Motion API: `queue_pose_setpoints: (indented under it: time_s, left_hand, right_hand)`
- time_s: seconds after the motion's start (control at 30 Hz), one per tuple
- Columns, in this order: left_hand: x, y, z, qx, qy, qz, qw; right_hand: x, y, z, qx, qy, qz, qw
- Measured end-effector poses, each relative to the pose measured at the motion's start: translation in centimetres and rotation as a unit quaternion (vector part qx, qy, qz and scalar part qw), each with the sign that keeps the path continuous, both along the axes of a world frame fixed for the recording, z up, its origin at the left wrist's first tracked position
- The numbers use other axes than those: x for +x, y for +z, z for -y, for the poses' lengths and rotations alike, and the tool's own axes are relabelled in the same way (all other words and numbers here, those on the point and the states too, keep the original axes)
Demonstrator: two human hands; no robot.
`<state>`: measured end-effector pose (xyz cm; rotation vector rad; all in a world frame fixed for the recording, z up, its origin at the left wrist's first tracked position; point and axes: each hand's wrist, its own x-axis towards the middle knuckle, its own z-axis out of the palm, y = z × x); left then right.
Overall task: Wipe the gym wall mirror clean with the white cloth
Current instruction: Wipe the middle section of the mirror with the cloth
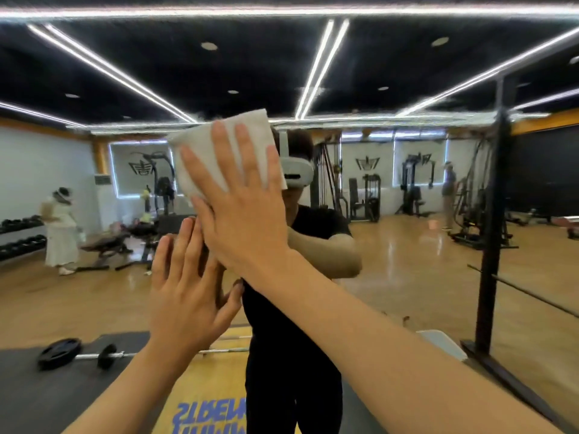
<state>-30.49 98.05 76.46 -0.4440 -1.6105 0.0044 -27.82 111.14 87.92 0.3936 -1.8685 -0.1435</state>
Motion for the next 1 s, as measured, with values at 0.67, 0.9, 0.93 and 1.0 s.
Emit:
queue_pose_setpoints:
  time_s: [0.67, 0.9, 0.93, 1.0]
  left_hand:
    - [0.1, 0.0, -0.6, -0.005, 0.012, -0.008, 1.0]
    - [0.5, 0.3, 0.0, -0.012, -0.004, -0.002, 1.0]
    - [0.5, 0.2, 0.0, -0.01, -0.002, 0.0, 1.0]
    - [0.5, 0.1, -0.1, -0.011, 0.004, 0.002, 1.0]
  right_hand:
    - [1.5, -2.8, -14.9, -0.284, -0.056, -0.023, 0.957]
    - [0.6, -8.7, -6.2, -0.058, 0.004, 0.002, 0.998]
    - [0.8, -10.1, -7.4, -0.026, 0.001, 0.007, 1.0]
    - [1.6, -13.8, -10.4, 0.032, -0.011, 0.023, 0.999]
